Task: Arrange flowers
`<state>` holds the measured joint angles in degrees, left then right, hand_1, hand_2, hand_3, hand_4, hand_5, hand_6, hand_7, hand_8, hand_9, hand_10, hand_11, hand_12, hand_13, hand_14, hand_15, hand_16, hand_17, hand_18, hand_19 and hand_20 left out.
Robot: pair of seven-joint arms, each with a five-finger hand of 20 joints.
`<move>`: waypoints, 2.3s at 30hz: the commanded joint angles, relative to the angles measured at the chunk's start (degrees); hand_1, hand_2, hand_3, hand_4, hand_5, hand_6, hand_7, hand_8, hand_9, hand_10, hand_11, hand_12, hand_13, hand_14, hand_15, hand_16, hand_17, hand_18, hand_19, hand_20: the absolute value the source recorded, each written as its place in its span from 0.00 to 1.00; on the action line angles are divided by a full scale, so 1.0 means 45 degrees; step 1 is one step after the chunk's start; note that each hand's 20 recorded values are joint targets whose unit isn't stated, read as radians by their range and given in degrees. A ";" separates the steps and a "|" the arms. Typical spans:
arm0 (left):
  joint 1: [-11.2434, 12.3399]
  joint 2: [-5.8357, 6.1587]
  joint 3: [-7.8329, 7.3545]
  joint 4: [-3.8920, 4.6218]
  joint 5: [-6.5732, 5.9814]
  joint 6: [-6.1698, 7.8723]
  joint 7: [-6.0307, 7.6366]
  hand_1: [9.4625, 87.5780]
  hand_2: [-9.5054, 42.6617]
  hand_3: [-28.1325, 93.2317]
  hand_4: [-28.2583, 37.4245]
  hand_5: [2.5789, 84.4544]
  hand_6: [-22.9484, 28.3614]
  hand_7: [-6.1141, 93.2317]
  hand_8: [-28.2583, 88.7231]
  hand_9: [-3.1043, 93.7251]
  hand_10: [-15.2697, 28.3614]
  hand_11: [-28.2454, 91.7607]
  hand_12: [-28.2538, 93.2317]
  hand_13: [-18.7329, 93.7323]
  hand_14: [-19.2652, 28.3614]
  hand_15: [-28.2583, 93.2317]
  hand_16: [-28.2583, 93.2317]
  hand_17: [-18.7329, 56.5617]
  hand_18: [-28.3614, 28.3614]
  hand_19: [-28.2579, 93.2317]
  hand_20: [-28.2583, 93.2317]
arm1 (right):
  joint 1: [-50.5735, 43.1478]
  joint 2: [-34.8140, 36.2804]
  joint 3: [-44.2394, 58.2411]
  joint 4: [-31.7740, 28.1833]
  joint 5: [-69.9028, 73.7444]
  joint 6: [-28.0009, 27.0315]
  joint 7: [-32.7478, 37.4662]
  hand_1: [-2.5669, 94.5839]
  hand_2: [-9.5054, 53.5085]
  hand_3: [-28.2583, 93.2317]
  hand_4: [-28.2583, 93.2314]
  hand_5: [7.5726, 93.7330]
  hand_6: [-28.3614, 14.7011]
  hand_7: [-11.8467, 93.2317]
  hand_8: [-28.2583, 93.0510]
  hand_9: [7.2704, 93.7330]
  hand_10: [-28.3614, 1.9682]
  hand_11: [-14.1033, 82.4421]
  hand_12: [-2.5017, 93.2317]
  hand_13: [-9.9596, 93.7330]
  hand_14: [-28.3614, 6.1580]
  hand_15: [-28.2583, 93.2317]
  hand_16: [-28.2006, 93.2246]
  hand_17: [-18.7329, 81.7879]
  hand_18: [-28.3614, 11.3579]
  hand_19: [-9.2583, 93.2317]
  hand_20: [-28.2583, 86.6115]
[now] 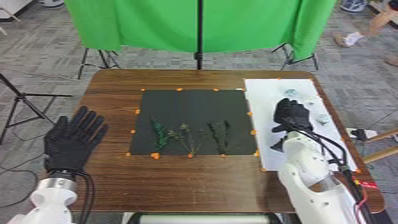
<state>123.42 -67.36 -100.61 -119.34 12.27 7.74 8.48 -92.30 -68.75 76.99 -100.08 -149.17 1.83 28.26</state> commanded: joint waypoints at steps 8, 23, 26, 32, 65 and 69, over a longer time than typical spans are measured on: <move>0.0338 0.0067 -0.0722 -0.0030 -0.0087 0.0206 0.0443 0.27 0.39 0.83 0.09 0.51 0.60 0.17 0.18 0.44 0.68 0.40 0.35 0.45 0.72 0.56 0.22 0.20 0.76 0.49 0.39 | 0.1889 -0.0775 -0.2467 -0.2113 0.2696 -0.0026 -0.1316 0.79 0.00 0.80 0.00 0.63 0.59 0.52 0.31 0.78 0.58 0.31 0.54 0.81 0.73 0.47 0.64 0.62 0.52 1.00 0.36; 0.0267 0.0558 -0.1067 0.0121 -0.0071 0.0483 0.1197 0.26 0.39 0.83 0.10 0.51 0.61 0.16 0.18 0.44 0.68 0.40 0.35 0.44 0.72 0.55 0.22 0.20 0.76 0.49 0.39 | 0.3881 -0.4091 -0.6423 0.0064 0.0700 -0.3692 -0.5105 0.78 0.00 0.81 0.00 0.62 0.59 0.52 0.31 0.77 0.58 0.32 0.55 0.81 0.74 0.47 0.65 0.62 0.51 1.00 0.37; 0.0352 0.0739 -0.1004 0.0043 -0.0087 0.0469 0.1373 0.26 0.39 0.83 0.10 0.51 0.61 0.16 0.18 0.44 0.68 0.40 0.35 0.44 0.72 0.55 0.22 0.20 0.76 0.49 0.39 | 0.4047 -0.4421 -0.6778 0.0327 0.0640 -0.3942 -0.4971 0.78 0.00 0.81 0.00 0.62 0.59 0.53 0.31 0.77 0.58 0.32 0.55 0.81 0.74 0.47 0.65 0.62 0.51 1.00 0.36; 0.0454 0.0982 -0.0874 -0.0096 -0.0179 0.0516 0.1792 0.26 0.39 0.83 0.09 0.51 0.61 0.16 0.18 0.44 0.68 0.40 0.35 0.45 0.72 0.55 0.22 0.20 0.76 0.49 0.39 | 0.3990 -0.5258 -0.6885 0.1541 -0.1398 -0.3846 -0.5892 0.78 0.00 0.81 0.00 0.61 0.59 0.53 0.31 0.77 0.58 0.32 0.55 0.81 0.74 0.47 0.65 0.62 0.51 1.00 0.36; -0.0130 0.1266 -0.0227 -0.0025 -0.0247 0.0164 0.1899 0.27 0.39 0.83 0.09 0.51 0.61 0.17 0.18 0.44 0.69 0.40 0.35 0.45 0.72 0.56 0.21 0.20 0.76 0.49 0.39 | 0.3665 -0.6148 -0.6704 0.3279 -0.5728 -0.4228 -0.5086 0.77 0.00 0.80 0.00 0.60 0.56 0.48 0.29 0.72 0.52 0.31 0.52 0.75 0.68 0.50 0.62 0.57 0.51 1.00 0.36; -0.0139 0.1261 -0.0177 -0.0019 -0.0255 0.0112 0.1916 0.27 0.40 0.83 0.09 0.51 0.61 0.17 0.18 0.44 0.68 0.40 0.35 0.45 0.72 0.56 0.21 0.20 0.76 0.49 0.39 | 0.3693 -0.6157 -0.6683 0.3275 -0.5719 -0.4503 -0.4955 0.77 0.00 0.80 0.00 0.62 0.54 0.47 0.30 0.72 0.51 0.30 0.52 0.75 0.68 0.50 0.62 0.57 0.51 1.00 0.36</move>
<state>122.16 -61.74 -101.94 -119.82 11.69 9.15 17.18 -75.98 -96.42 46.90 -85.34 -167.56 -16.84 6.25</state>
